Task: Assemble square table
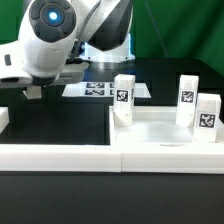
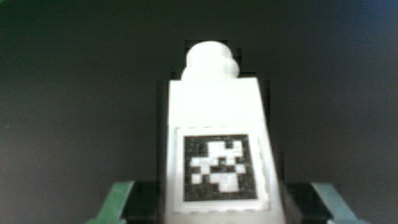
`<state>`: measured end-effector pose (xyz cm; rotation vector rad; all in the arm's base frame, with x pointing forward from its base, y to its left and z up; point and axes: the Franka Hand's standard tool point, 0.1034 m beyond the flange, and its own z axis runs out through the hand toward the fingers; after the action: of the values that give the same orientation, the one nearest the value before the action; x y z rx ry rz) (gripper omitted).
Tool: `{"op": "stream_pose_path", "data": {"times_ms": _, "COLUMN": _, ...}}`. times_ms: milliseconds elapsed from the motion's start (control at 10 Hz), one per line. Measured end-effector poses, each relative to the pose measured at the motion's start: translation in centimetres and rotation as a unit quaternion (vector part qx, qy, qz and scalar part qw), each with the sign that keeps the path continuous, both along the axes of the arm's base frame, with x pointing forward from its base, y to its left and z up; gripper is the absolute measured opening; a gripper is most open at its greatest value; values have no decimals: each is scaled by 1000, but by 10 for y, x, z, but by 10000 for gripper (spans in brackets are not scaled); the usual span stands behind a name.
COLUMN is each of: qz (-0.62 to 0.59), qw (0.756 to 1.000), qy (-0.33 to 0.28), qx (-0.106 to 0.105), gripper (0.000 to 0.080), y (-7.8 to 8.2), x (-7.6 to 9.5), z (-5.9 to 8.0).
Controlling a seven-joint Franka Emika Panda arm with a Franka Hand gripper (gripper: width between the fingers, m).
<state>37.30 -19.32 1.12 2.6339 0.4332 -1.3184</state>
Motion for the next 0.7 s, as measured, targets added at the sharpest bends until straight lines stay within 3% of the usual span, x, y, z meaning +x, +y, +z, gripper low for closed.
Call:
{"op": "stream_pose_path", "data": {"times_ms": 200, "qz": 5, "qw": 1000, "qy": 3, "qx": 5, "gripper": 288, "y": 1, "x": 3, "z": 4}}
{"op": "stream_pose_path", "data": {"times_ms": 300, "qz": 18, "qw": 1000, "qy": -3, "qx": 15, "gripper": 288, "y": 9, "x": 24, "z": 29}}
{"op": "stream_pose_path", "data": {"times_ms": 500, "qz": 24, "qw": 999, "qy": -24, "qx": 17, "gripper": 288, "y": 41, "x": 51, "z": 73}}
{"op": "stream_pose_path", "data": {"times_ms": 600, "qz": 24, "qw": 999, "qy": -34, "qx": 19, "gripper": 288, "y": 41, "x": 57, "z": 79}}
{"op": "stream_pose_path", "data": {"times_ms": 700, "qz": 23, "qw": 999, "qy": -40, "qx": 20, "gripper": 288, "y": 38, "x": 56, "z": 75}}
